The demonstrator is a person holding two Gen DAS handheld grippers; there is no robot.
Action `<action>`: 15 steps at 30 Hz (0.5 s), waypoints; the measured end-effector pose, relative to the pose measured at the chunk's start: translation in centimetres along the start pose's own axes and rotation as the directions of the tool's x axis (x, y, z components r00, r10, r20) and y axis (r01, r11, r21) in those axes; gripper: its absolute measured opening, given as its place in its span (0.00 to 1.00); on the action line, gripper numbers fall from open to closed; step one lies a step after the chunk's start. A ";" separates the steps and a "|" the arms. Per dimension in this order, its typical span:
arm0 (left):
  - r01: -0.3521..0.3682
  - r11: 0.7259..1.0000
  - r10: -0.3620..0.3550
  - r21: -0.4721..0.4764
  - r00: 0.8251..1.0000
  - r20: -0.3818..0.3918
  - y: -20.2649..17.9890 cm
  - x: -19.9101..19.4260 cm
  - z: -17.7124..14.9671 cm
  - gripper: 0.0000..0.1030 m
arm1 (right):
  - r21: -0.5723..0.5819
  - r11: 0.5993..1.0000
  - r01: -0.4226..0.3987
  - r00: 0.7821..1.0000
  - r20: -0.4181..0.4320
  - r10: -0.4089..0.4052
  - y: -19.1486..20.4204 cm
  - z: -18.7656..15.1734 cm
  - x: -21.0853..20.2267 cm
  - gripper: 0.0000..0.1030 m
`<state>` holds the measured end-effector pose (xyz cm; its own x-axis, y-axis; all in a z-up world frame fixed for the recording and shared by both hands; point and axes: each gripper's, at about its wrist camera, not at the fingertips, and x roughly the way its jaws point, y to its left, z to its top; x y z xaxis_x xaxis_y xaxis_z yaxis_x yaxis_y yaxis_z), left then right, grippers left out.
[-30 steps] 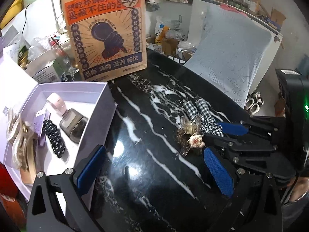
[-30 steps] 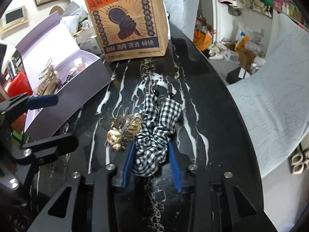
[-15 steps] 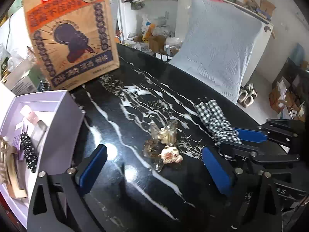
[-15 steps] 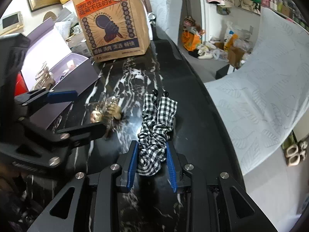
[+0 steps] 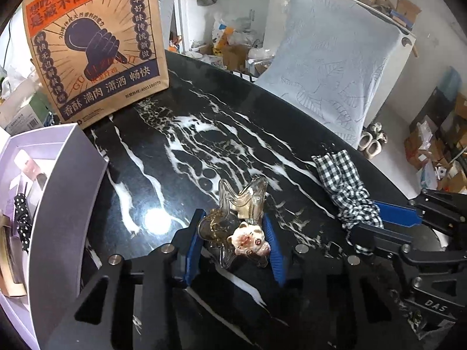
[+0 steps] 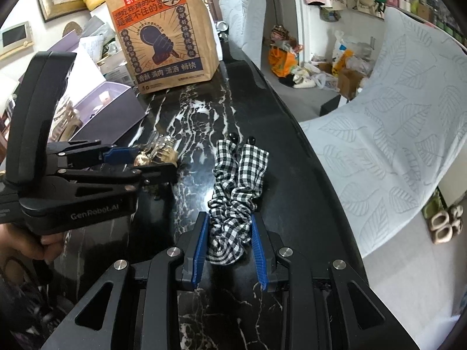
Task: Organize rigid objects
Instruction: 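Lift the gold clip with the left tool while the right tool lifts the gingham scrunchie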
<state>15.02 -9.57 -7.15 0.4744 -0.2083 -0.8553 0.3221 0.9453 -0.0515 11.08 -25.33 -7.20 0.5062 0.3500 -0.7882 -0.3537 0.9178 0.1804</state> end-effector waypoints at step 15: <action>0.008 0.998 -0.008 0.061 1.000 -0.012 -1.8 -3.8 -5.0 0.38 | -0.002 1.000 0.000 1.000 -0.016 0.000 2.0 -4.2 -2.9 0.27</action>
<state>8.55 -9.20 -6.45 0.4618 -0.2123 -0.8612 0.3757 0.9263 -0.0269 5.63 -25.33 -7.05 0.4936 0.3471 -0.7975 -0.3551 0.9174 0.1795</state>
